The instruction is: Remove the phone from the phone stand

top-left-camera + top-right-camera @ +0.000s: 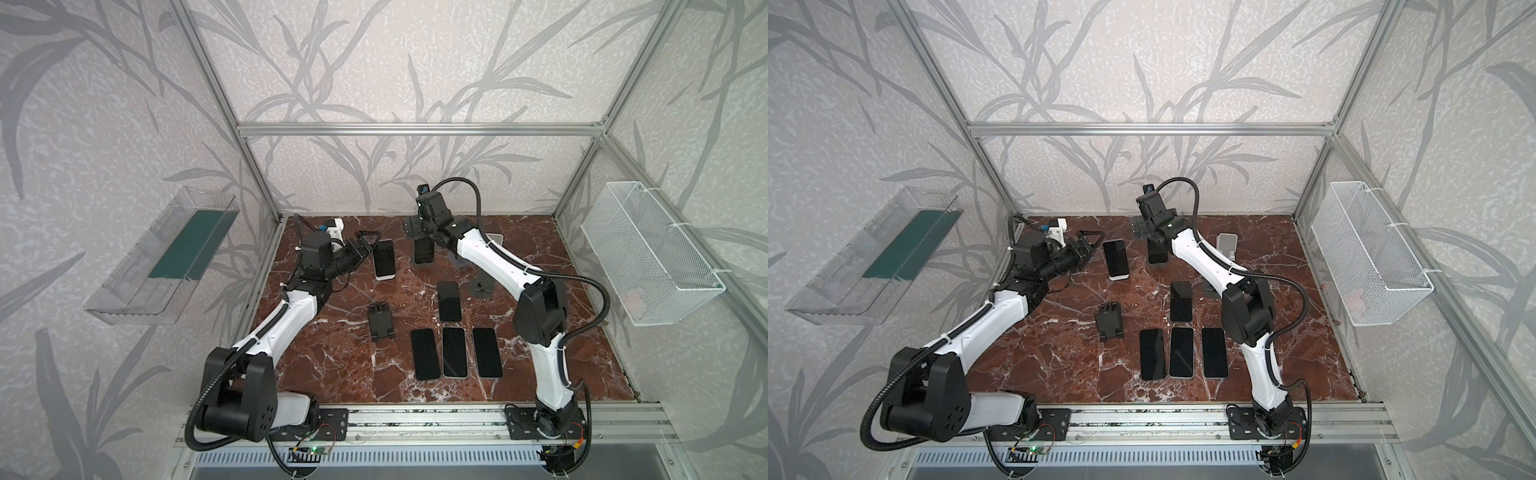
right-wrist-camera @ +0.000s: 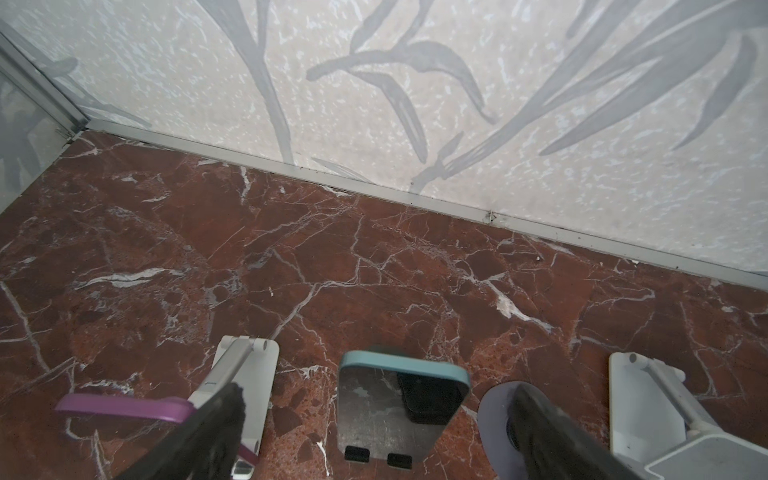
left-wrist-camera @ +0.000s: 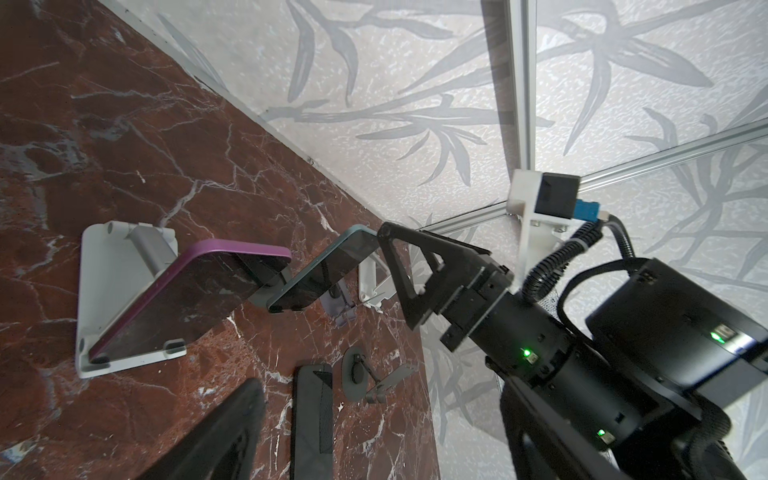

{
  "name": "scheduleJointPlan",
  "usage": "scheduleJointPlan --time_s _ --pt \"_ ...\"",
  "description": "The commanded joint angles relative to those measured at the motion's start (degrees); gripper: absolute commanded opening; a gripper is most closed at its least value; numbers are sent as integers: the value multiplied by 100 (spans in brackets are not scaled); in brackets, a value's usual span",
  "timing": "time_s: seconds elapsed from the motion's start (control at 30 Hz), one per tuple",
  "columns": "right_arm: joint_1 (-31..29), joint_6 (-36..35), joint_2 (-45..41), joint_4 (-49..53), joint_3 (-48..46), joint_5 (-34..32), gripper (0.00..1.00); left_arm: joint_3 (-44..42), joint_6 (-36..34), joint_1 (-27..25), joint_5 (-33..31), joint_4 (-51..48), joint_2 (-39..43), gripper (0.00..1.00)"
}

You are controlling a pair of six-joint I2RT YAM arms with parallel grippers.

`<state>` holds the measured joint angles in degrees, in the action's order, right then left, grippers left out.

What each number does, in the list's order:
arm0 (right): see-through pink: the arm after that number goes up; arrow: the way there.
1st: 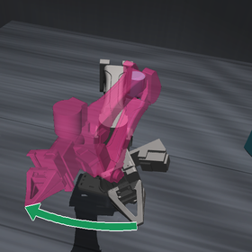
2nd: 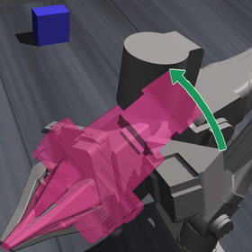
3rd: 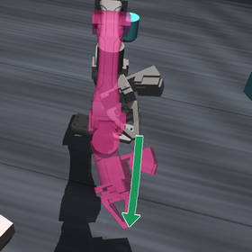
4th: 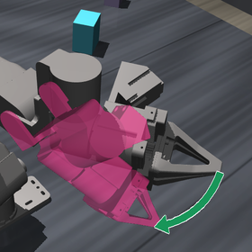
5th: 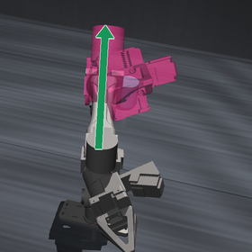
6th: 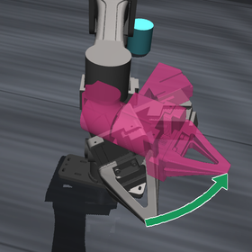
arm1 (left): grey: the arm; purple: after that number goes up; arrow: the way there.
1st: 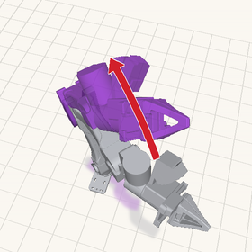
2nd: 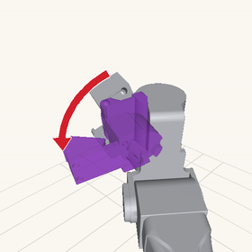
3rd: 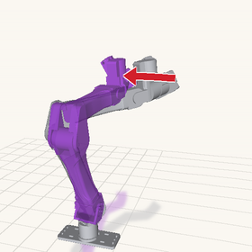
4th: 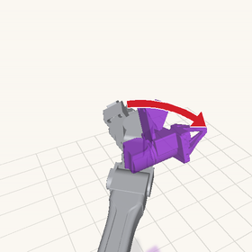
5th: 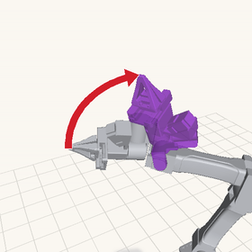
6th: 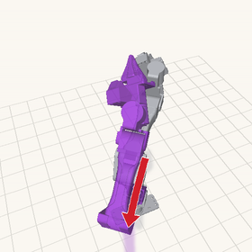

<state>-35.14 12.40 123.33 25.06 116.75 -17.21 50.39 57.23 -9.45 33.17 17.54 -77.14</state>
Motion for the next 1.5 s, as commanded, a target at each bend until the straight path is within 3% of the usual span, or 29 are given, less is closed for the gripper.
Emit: scheduleJointPlan --time_s 0.0,0.2,0.47,0.73,0.93,1.47 --pt "23 144 204 300 389 -85 99 -55 106 -21 143 267 116 89" --pt "28 311 613 780 1039 -281 99 -82 121 -21 107 281 91 89" --pt "41 482 508 627 880 -279 99 -160 375 -21 123 482 -39 89" --pt "189 702 643 486 897 30 99 -254 685 -22 221 892 -207 89" --pt "306 406 771 300 985 586 99 -247 708 3 271 960 -307 89" --pt "355 316 1352 984 1904 133 99 -170 609 22 247 733 -343 90"
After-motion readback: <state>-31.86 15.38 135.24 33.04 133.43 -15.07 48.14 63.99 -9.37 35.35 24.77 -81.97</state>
